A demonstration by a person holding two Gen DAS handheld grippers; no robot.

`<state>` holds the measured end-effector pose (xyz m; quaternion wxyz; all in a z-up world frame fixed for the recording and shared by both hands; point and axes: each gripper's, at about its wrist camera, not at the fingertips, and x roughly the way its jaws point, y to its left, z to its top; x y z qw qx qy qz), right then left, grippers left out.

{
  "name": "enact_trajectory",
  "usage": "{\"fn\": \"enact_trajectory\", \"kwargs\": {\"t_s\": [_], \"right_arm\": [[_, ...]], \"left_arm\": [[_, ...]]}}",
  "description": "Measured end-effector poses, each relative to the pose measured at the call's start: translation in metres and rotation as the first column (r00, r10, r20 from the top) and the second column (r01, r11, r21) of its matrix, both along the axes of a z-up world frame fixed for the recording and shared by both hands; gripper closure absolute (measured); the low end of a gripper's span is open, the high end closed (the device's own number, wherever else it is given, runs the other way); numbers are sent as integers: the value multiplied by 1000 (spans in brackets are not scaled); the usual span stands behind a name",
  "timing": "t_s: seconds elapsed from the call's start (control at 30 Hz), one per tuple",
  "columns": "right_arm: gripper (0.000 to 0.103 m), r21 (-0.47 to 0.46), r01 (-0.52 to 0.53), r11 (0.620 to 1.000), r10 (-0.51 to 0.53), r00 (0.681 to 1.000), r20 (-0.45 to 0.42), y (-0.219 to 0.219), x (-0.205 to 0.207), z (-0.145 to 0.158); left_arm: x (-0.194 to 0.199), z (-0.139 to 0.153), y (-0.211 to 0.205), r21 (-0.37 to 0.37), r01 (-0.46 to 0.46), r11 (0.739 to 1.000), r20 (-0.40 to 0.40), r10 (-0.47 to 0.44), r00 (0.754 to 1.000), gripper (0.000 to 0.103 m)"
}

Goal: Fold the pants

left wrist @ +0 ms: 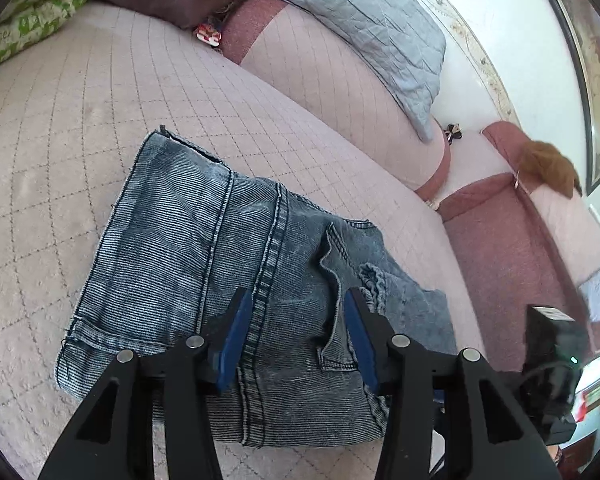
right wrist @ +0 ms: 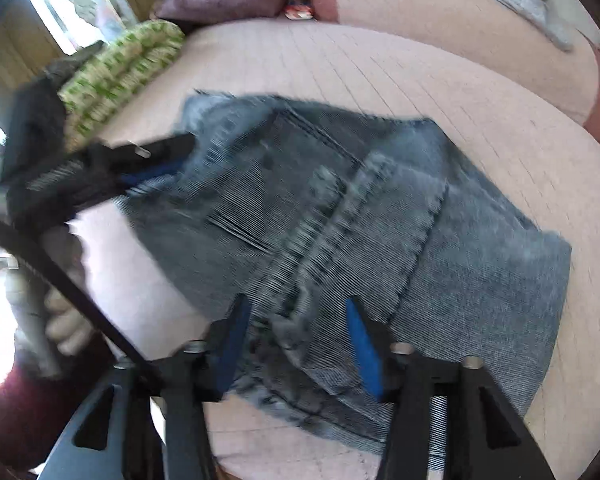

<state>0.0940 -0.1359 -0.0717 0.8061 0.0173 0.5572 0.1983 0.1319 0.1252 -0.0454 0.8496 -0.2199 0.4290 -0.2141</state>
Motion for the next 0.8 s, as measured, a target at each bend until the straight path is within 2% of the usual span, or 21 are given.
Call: {"fn": "enact_trajectory", "kwargs": {"t_s": [0.07,0.1,0.27,0.37,0.43,0.53,0.63,0.67,0.7,0.73,0.77,0.8], "right_arm": [[89,43,33,999,-32,999,-19,-8,2,-5],[90,63,45,997,-45,999,-11,-11,1,-3],[90,114,28,993,-40,994,101,-21,-34,38],[90,106,-17,994,3,992,126,-17,-62,51],[90,94,-52,994,42,994,106,-8,-74,41],[87,52,-81,995,79,996,46,3,-73,8],[84,134,-36,990,38,999,-15,-11,-60,-6],[80,188,-22,982,24,1000,-7,-21,-57,3],[72,221,-15,975,10,1000,25,-30,-55,15],[66,233,-8,972,-6,998,56,-37,-53,26],[54,228,8,974,-32,994,104,-47,-48,39],[46,207,15,978,-47,988,149,-53,-43,50]], "left_arm": [[-4,2,-3,28,-8,1000,18,8,1000,57],[-5,3,-2,33,-9,999,22,8,1000,57],[-5,2,-1,29,-14,999,23,13,1000,57],[-5,-1,-3,23,-6,1000,12,6,1000,57],[-6,-2,-5,28,-4,1000,13,4,1000,57],[-8,0,-8,28,-6,1000,12,6,1000,57],[-19,6,-7,17,-12,1000,13,12,1000,57],[-25,7,-6,15,-12,1000,16,12,1000,54],[-31,9,-6,17,-13,1000,17,12,1000,51],[-39,10,-7,23,-13,1000,20,13,1000,49],[-50,11,-9,30,-10,999,24,9,1000,46],[-55,11,-13,33,-6,999,22,5,1000,45]]}}
